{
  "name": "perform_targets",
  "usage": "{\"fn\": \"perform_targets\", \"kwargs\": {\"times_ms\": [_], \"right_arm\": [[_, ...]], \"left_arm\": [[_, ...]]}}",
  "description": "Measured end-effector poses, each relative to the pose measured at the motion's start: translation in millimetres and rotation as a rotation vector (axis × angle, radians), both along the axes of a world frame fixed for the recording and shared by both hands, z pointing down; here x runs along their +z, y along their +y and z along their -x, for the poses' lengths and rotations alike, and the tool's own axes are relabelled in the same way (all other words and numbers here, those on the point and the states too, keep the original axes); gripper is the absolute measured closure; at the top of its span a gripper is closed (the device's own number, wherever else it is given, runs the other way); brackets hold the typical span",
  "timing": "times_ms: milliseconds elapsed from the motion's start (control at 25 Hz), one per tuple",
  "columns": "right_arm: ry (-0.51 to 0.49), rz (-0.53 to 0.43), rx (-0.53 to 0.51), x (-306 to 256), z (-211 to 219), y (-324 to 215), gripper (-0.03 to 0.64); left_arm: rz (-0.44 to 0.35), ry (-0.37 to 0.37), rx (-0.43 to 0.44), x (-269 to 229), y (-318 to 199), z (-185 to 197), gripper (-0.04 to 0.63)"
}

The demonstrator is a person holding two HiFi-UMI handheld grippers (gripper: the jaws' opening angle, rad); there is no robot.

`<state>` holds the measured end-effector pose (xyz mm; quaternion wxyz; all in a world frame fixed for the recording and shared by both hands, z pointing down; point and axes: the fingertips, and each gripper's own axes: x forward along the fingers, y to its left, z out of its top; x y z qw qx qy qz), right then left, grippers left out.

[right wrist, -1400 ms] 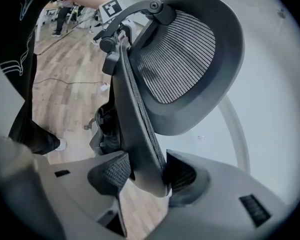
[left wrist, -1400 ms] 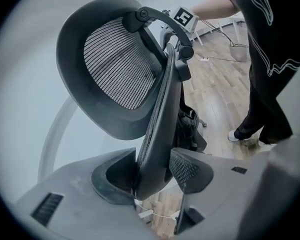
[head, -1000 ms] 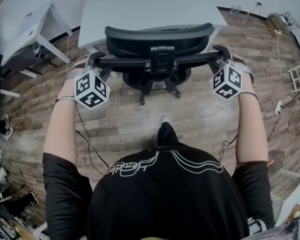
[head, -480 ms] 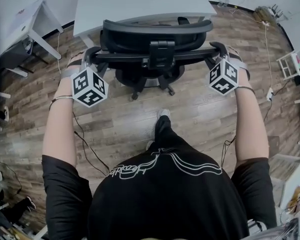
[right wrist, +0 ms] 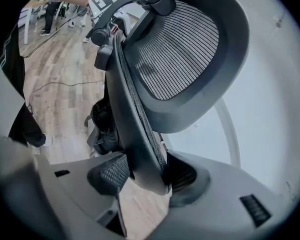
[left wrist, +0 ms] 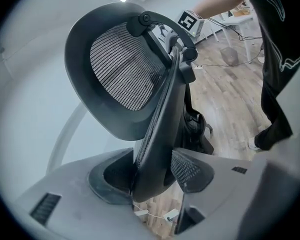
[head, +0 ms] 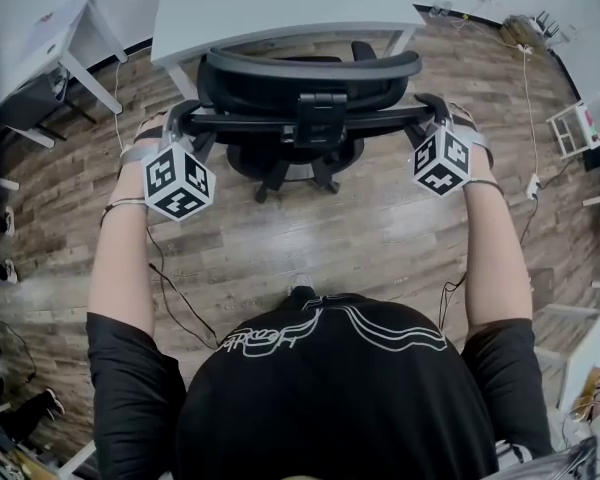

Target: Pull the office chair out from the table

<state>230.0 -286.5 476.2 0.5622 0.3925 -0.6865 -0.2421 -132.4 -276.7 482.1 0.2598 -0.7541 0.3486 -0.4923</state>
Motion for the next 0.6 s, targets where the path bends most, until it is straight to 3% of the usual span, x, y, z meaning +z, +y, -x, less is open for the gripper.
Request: {"fn": "perform_targets", "kwargs": {"times_ms": [600], "right_arm": [[-0.012,0.044,-0.058,-28,10,29,0.377]], "left_arm": [[0.053,0.015,-0.084,-23,43,10,0.379]]}}
